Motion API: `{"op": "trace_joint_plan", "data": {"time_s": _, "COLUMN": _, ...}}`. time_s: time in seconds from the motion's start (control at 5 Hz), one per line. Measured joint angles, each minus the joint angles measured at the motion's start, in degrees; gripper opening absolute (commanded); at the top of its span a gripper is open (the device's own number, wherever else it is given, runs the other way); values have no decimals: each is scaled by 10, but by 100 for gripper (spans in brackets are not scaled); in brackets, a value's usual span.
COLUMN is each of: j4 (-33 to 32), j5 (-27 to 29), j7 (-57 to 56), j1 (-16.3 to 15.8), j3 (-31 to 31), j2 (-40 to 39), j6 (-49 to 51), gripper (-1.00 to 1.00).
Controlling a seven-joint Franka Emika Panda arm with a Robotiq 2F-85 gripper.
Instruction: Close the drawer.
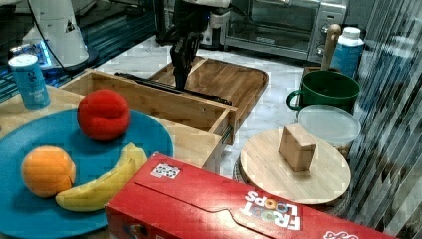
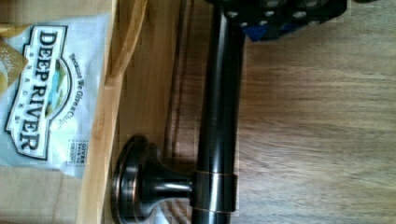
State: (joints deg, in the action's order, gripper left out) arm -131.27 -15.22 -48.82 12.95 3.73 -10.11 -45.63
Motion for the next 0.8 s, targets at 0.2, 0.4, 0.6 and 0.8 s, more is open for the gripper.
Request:
{"op": "trace_joint_plan", "data": {"time_s": 0.2, "j4": 1, "j5": 0, "j7": -34, "j1": 18, "j3": -5, "j2": 0, "j6": -12, "gripper": -100}}
{"op": "trace_joint_plan", "data": {"time_s": 0.4, "j4": 8, "j5": 0, "j7": -75, "j1": 40, "j3": -15, "j2": -9, "j6": -32, "gripper": -100}}
{"op": "trace_joint_plan", "data": {"time_s": 0.6, "j4": 26, "j5": -19, "j7": -102, "j1": 59, "j3": -35, "j2": -24, "j6": -36, "gripper": -100}}
{"op": "trace_joint_plan", "data": {"time_s": 0.8, "j4": 50, "j5": -22, "j7": -128, "j1": 70, "j3": -48, "j2": -41, "j6": -32, "gripper": -100}}
